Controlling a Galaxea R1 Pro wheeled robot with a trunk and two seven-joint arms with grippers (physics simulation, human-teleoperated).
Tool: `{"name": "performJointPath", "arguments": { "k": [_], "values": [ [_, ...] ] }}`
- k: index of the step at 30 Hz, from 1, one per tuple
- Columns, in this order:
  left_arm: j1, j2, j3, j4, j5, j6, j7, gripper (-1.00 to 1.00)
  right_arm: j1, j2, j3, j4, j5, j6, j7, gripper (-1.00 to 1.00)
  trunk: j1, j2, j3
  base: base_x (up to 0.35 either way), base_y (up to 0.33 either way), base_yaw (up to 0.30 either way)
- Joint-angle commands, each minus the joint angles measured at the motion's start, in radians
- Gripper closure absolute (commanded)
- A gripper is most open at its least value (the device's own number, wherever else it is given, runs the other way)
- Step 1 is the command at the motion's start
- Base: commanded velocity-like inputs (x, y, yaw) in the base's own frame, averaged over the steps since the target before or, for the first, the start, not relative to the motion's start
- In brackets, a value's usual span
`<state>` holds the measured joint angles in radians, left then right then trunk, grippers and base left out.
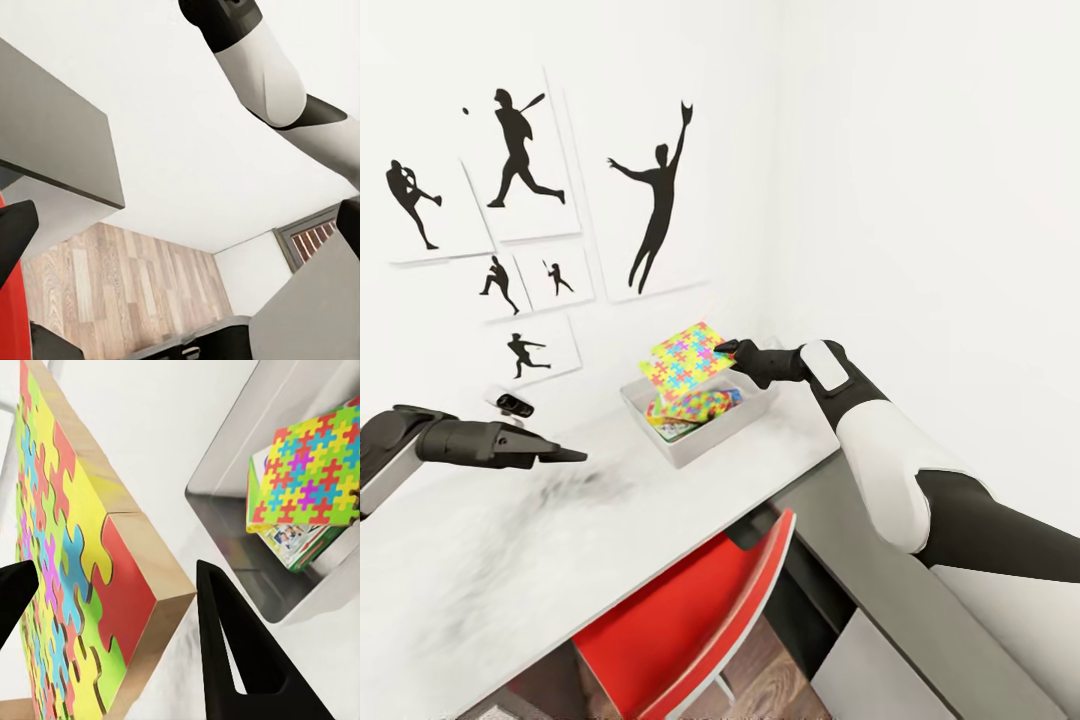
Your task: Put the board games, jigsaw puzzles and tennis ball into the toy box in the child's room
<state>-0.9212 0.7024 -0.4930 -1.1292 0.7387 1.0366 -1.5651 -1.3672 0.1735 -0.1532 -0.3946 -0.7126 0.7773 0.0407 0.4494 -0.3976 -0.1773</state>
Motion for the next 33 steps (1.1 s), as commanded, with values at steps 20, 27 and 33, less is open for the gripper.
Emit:
{"name": "performJointPath", "arguments": {
  "k": [20,27,33],
  "values": [
    [-0.002,-0.003,-0.001,0.036,-0.008,0.006,-0.006,-1.0,-0.001,0.001,-0.027,-0.004,0.007,0.005,-0.002,1.0,0.001,-0.002,-0.035,0.0,0.0,0.067],
    [-0.002,-0.003,-0.001,0.037,-0.009,0.007,-0.006,-1.0,-0.001,0.001,-0.028,-0.005,0.008,0.004,-0.001,1.0,0.001,-0.002,-0.046,0.0,0.0,0.067],
    [-0.002,-0.003,-0.002,0.037,-0.009,0.007,-0.006,-1.0,-0.002,0.001,-0.029,-0.006,0.01,0.002,-0.001,1.0,0.001,-0.002,-0.056,0.0,0.0,0.067]
  ]
}}
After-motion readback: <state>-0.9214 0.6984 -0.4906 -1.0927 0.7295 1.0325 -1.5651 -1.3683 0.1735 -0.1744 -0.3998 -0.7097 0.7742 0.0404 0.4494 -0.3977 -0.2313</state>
